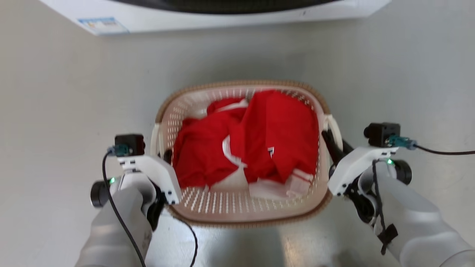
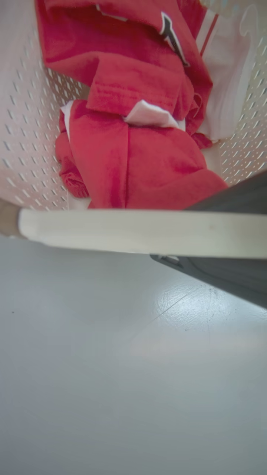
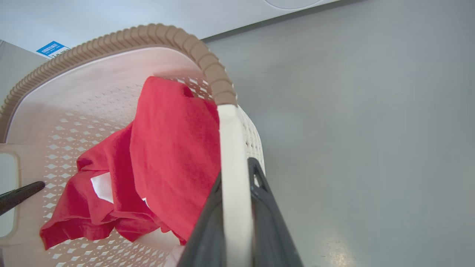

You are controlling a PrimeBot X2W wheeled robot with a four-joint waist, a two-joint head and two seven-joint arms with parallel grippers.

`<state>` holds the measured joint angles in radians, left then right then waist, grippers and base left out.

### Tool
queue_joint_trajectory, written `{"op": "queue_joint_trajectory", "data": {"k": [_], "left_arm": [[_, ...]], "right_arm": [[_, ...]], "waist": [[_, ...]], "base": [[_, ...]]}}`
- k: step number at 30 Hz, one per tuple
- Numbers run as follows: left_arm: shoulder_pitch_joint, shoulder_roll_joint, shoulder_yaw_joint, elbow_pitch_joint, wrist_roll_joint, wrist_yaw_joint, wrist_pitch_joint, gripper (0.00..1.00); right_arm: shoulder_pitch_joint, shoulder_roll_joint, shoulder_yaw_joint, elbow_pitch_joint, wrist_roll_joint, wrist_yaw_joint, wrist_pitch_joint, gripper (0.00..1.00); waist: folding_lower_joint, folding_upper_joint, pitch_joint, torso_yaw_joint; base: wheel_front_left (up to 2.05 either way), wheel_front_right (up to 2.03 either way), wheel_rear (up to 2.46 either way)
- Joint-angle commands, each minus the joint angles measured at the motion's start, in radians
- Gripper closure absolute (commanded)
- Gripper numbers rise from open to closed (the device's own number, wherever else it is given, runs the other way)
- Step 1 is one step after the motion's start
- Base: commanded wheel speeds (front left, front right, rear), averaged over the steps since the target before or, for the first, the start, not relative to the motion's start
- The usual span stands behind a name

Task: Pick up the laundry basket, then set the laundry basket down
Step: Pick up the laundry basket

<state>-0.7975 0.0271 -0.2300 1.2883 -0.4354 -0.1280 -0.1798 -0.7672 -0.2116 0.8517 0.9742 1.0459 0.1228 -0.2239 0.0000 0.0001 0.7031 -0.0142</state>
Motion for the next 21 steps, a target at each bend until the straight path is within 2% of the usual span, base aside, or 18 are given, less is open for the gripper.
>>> {"op": "queue_joint_trajectory", "data": {"k": [1, 18, 21], "left_arm": [[0.048, 0.023, 0.007, -0.006, -0.019, -0.003, 0.008, 1.00], [0.181, 0.023, -0.166, -0.021, -0.175, -0.003, 0.187, 1.00], [0.192, 0.023, -0.184, -0.022, -0.197, -0.003, 0.214, 1.00]], "right_arm": [[0.058, 0.016, 0.036, -0.004, 0.021, 0.008, 0.017, 1.00], [0.107, 0.043, 0.206, 0.066, 0.188, 0.008, 0.207, 1.00], [0.109, 0.042, 0.223, 0.070, 0.208, 0.008, 0.235, 1.00]], "waist": [[0.0000, -0.0001, -0.081, -0.014], [0.0000, -0.0001, -0.471, -0.039], [0.0000, -0.0001, -0.510, -0.039]], "base": [[0.00, 0.00, 0.00], [0.00, 0.00, 0.00], [0.00, 0.00, 0.00]]}}
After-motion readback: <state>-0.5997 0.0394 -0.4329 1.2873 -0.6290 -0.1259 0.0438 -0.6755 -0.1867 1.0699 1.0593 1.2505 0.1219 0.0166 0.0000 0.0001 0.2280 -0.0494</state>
